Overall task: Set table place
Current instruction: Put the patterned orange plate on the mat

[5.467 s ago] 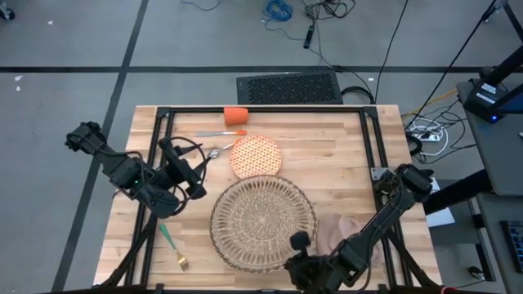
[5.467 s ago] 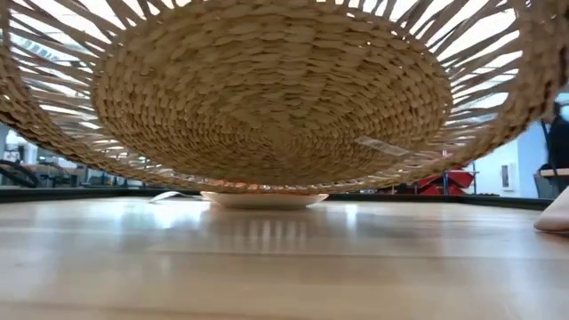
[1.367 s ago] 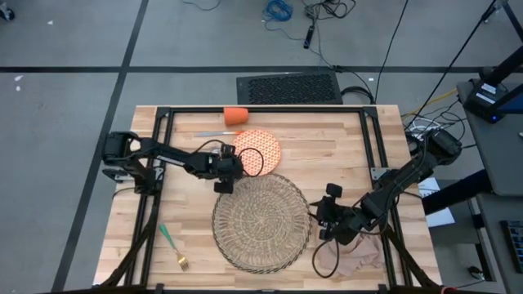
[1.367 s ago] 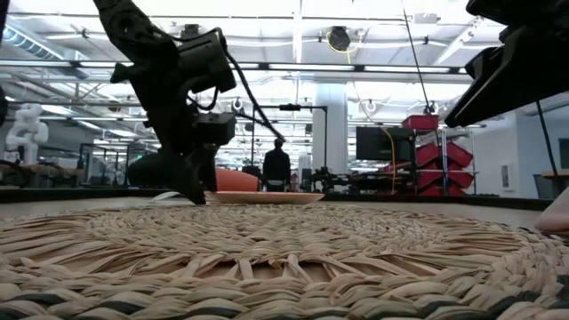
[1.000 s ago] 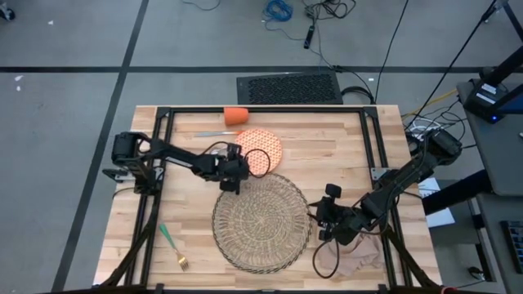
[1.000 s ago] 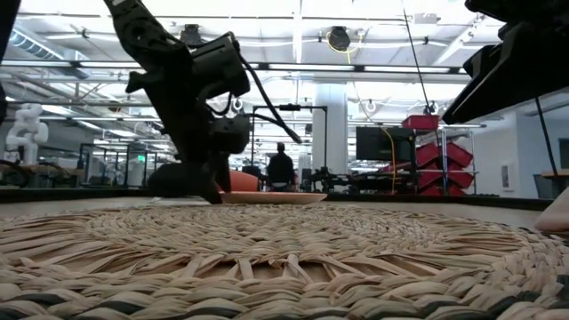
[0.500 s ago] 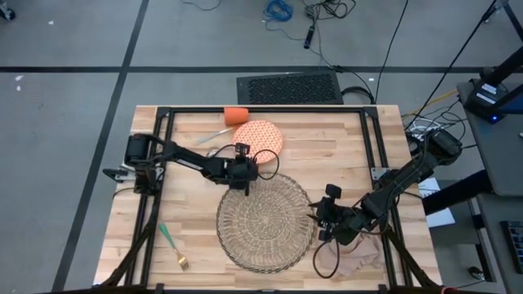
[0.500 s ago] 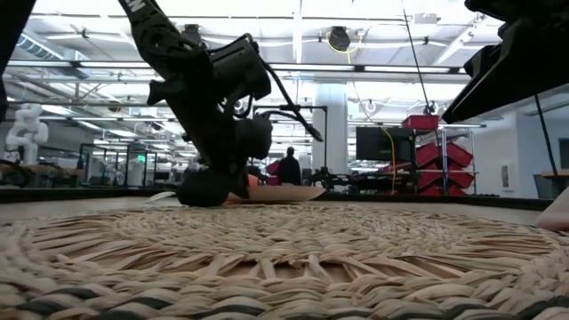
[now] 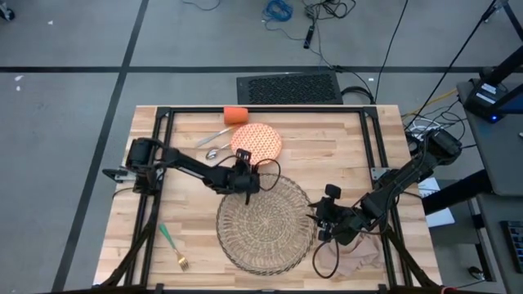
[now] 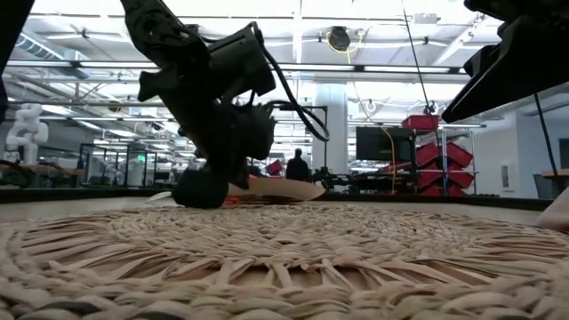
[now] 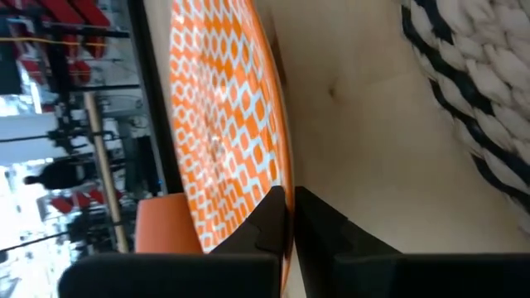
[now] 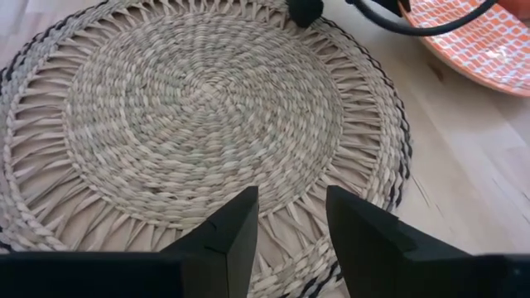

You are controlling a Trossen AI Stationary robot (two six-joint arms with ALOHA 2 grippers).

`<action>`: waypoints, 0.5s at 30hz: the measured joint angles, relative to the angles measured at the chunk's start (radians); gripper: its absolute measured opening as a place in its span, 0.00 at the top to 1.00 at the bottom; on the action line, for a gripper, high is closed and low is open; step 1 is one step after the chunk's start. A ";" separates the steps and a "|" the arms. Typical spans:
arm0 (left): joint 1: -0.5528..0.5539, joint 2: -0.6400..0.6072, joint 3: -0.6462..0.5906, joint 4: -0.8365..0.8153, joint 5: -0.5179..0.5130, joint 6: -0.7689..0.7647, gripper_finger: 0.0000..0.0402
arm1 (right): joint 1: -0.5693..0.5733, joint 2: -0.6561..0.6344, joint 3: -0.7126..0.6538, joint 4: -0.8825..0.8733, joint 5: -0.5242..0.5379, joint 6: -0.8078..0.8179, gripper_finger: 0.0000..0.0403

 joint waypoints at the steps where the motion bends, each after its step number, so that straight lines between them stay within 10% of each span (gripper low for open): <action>1: -0.009 0.000 0.000 0.000 -0.012 -0.001 1.00 | 0.000 0.000 0.000 0.000 0.002 0.000 0.68; 15: -0.137 -0.004 -0.003 0.034 -0.217 0.009 1.00 | 0.000 0.000 0.000 -0.001 0.009 -0.006 0.68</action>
